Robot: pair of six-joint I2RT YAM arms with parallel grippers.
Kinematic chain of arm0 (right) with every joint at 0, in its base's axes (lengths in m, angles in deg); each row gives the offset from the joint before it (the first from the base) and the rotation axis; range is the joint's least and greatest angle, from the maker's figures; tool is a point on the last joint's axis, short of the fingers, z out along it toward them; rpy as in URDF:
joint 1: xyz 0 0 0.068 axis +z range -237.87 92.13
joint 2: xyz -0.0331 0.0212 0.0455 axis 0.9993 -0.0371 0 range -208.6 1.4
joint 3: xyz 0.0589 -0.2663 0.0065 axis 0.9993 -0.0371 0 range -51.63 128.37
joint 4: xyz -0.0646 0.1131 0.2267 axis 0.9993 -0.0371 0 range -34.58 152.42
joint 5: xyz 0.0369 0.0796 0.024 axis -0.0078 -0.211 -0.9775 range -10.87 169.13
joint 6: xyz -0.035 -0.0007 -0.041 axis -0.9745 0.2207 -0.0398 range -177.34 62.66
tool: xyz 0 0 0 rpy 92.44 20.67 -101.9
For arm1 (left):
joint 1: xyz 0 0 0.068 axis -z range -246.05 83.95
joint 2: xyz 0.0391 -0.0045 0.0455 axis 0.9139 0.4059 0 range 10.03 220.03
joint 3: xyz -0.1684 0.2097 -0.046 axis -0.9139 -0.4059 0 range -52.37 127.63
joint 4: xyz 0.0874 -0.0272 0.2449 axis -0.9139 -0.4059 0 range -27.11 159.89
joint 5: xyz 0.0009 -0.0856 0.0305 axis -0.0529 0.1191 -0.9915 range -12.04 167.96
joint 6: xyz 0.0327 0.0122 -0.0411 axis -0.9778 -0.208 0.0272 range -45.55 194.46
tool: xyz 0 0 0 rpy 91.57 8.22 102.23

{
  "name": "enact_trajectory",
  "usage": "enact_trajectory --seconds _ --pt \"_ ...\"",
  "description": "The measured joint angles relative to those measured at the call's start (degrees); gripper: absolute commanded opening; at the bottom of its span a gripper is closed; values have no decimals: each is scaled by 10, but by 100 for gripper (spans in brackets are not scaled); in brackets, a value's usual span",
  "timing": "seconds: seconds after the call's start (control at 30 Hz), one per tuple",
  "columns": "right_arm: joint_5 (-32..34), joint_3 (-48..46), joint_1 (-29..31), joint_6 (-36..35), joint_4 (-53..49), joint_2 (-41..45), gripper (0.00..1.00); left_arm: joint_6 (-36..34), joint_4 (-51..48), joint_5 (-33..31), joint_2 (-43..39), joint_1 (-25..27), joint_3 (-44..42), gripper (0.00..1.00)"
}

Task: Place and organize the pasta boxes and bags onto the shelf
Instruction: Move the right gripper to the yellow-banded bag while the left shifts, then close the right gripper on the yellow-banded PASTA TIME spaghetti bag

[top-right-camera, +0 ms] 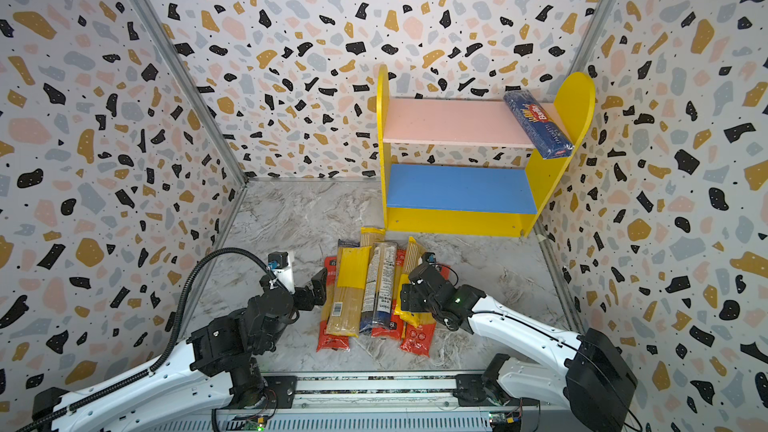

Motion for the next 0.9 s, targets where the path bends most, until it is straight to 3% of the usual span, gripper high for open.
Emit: enact_trajectory --seconds 0.43,0.63,0.73,0.9 --pt "-56 -28 -15 13 63 -68 100 -14 25 1 25 0 0 100" --pt "-89 -40 -31 12 115 -87 95 -17 33 1 34 0 0 100" --pt "-94 -32 -33 10 130 -113 87 -18 35 1 40 0 0 100" --pt "-120 -18 -37 18 160 -150 56 -18 37 0 44 0 0 100"
